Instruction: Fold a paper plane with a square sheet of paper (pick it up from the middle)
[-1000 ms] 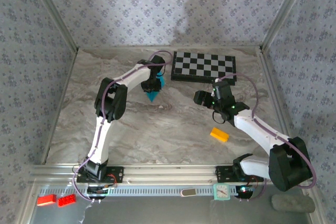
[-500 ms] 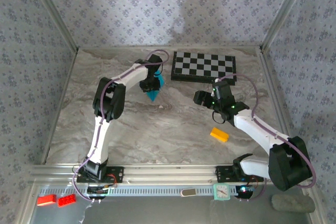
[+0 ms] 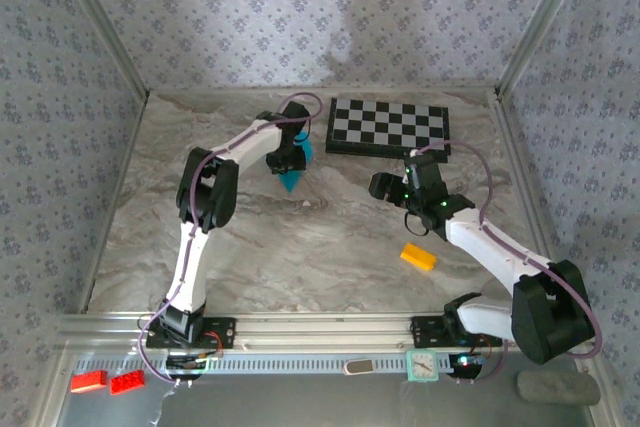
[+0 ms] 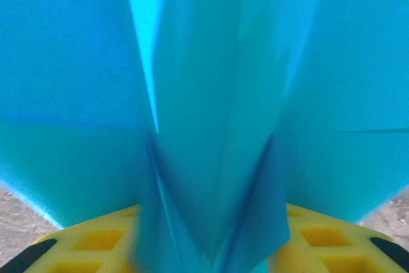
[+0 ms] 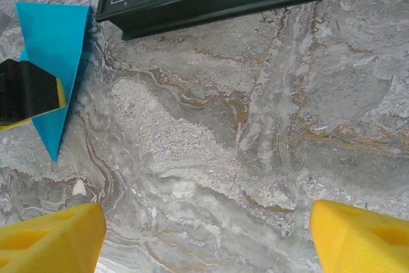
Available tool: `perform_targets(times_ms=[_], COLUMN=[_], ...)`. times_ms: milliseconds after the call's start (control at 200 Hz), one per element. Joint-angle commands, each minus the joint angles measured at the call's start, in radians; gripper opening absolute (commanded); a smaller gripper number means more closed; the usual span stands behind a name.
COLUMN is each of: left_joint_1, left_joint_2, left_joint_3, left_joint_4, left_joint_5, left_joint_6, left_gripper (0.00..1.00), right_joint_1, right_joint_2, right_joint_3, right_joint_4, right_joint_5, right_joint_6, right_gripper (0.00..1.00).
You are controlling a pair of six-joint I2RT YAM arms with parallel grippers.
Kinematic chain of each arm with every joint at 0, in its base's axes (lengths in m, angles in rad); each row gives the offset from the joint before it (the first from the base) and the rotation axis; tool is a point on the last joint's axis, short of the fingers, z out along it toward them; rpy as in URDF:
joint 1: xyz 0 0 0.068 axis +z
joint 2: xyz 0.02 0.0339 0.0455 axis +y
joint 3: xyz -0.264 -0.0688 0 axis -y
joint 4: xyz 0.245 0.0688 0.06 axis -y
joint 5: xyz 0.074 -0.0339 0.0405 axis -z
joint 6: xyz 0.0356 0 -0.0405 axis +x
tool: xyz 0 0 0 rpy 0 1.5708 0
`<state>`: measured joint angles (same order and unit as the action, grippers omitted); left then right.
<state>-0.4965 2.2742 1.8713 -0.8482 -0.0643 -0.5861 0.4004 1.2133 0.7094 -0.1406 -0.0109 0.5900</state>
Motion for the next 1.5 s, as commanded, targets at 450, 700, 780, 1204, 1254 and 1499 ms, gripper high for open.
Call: perform_targets(times_ms=[450, 700, 780, 1204, 1254, 1499], left_joint_1=[0.013, 0.090, 0.158, 0.486, 0.503, 0.522], left_joint_2=[-0.473, -0.872, -0.983, -1.306, -1.289, -1.134], left_joint_3=[-0.133, -0.595, -0.750, -1.375, -1.425, -1.581], left_joint_4=[0.041, 0.398, 0.503, 1.017, 1.100, 1.516], left_joint_5=[-0.134, -0.380, -0.408, -0.351, -0.324, -0.175], left_joint_6=[0.018, 0.072, 0.089, 0.307, 0.328, 0.471], left_gripper=[0.62, 1.00, 1.00, 1.00, 1.00, 1.00], right_joint_1=[-0.043, -0.066, -0.081, -0.309, -0.311, -0.324], right_joint_2=[-0.117, -0.137, -0.156, -0.227, -0.204, -0.035], right_joint_3=[0.198, 0.248, 0.197, -0.284, -0.323, -0.402], right_joint_4=[-0.154, -0.101, -0.040, 0.420, 0.489, 0.769], right_joint_5=[0.183, 0.345, 0.413, 0.457, 0.454, 0.348], right_joint_6=[-0.173, -0.351, -0.398, -0.418, -0.447, -0.580], right_gripper=[1.00, 1.00, 1.00, 1.00, 1.00, 1.00])
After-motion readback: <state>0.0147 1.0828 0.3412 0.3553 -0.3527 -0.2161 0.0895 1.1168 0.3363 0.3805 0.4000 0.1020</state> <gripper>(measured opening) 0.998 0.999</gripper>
